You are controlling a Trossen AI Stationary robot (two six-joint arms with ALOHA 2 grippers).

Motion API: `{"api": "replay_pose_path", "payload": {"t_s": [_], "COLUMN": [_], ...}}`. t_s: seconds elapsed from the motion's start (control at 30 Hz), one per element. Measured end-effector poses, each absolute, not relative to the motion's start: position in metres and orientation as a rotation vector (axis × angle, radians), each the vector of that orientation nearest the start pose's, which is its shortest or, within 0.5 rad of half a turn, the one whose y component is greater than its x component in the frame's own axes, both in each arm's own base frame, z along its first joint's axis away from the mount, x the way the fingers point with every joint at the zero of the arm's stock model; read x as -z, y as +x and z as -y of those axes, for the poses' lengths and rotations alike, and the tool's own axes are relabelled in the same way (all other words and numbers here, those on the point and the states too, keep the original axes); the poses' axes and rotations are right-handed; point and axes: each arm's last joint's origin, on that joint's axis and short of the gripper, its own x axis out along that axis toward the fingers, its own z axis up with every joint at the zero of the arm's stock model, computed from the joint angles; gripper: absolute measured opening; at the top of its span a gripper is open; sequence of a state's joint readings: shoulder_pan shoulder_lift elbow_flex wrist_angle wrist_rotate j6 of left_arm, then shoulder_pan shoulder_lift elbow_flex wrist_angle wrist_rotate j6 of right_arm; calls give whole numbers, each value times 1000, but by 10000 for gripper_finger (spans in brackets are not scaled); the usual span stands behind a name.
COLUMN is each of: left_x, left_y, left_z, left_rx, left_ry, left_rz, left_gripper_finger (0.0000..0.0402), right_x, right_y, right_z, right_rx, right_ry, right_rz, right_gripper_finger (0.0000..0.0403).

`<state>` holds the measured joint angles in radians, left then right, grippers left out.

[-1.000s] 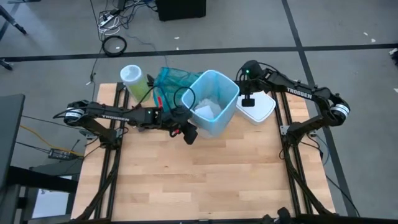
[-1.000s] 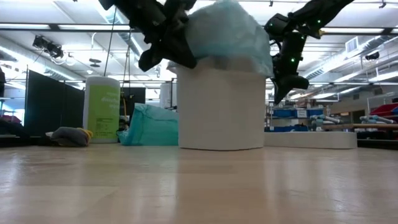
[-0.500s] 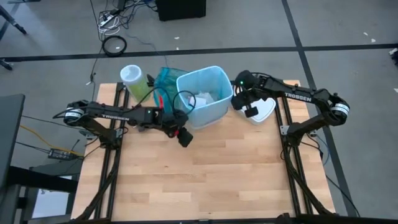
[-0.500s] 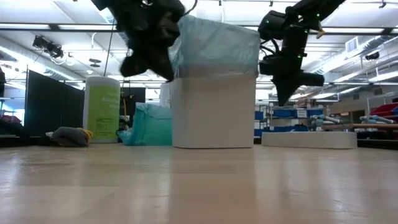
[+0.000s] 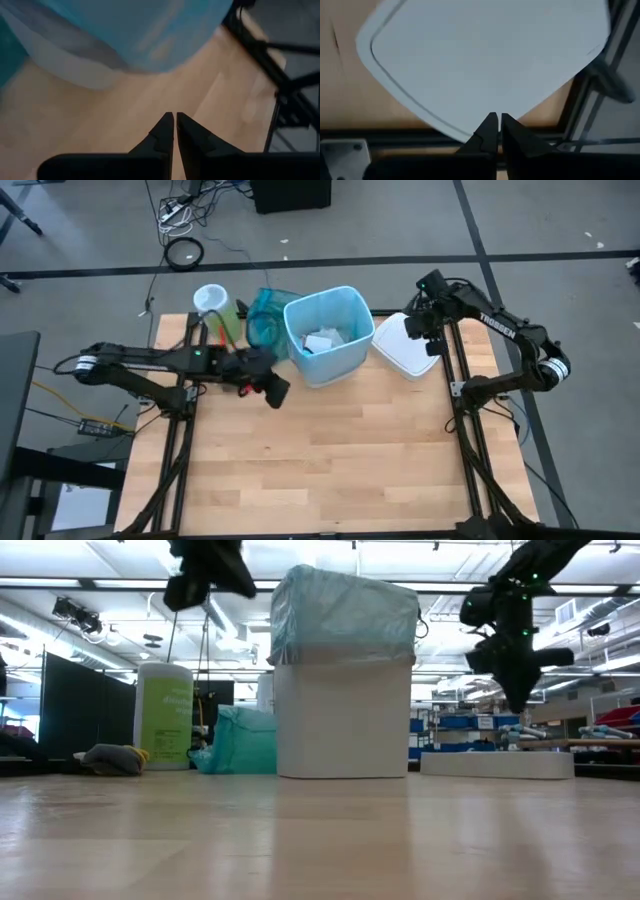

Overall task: Place trash/remove bag and relplace
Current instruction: Put the white trash lid on the white trash bin

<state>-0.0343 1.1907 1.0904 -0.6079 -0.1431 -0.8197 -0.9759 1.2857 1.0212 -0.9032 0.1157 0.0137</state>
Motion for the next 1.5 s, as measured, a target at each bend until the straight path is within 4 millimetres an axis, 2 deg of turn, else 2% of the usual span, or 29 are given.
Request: {"api": "replay_pose_path", "payload": {"t_s": [0.07, 0.2, 0.37, 0.47, 0.57, 0.67, 0.9, 1.0, 1.1, 1.23, 1.37, 1.5], "left_x": [-330, -345, -359, -368, -378, -384, -396, -400, -401, -402, -402, -402], "left_y": [238, 226, 212, 202, 190, 178, 152, 141, 131, 121, 112, 107], "left_z": [3, 3, 3, 3, 2, 2, 1, 0, 0, 0, 0, -1], "left_rx": [-387, -356, -300, -269, -242, -223, -187, -177, -174, -170, -169, -182], "left_ry": [-723, -741, -758, -735, -708, -679, -619, -597, -578, -565, -566, -552], "left_rz": [-559, -470, -407, -358, -305, -274, -204, -182, -177, -172, -169, -166], "left_gripper_finger": [30, 30, 30, 30, 30, 30, 30, 30, 30, 30, 30, 30], "right_x": [-257, -253, -249, -244, -239, -229, -205, -205, -209, -212, -213, -211], "right_y": [124, 126, 129, 133, 142, 147, 156, 160, 162, 154, 145, 148], "right_z": [199, 195, 190, 187, 181, 168, 141, 136, 132, 122, 111, 112], "right_rx": [972, 986, 1101, 1168, 1208, 1331, 1593, 1696, 1810, 2025, 2173, 2156], "right_ry": [539, 589, 849, 1006, 1057, 1109, 1324, 1382, 1403, 1452, 1463, 1438], "right_rz": [-1128, -1122, -1016, -919, -870, -868, -706, -573, -353, -82, -34, 47], "right_gripper_finger": [30, 79, 144, 166, 169, 162, 156, 156, 156, 156, 156, 157]}}
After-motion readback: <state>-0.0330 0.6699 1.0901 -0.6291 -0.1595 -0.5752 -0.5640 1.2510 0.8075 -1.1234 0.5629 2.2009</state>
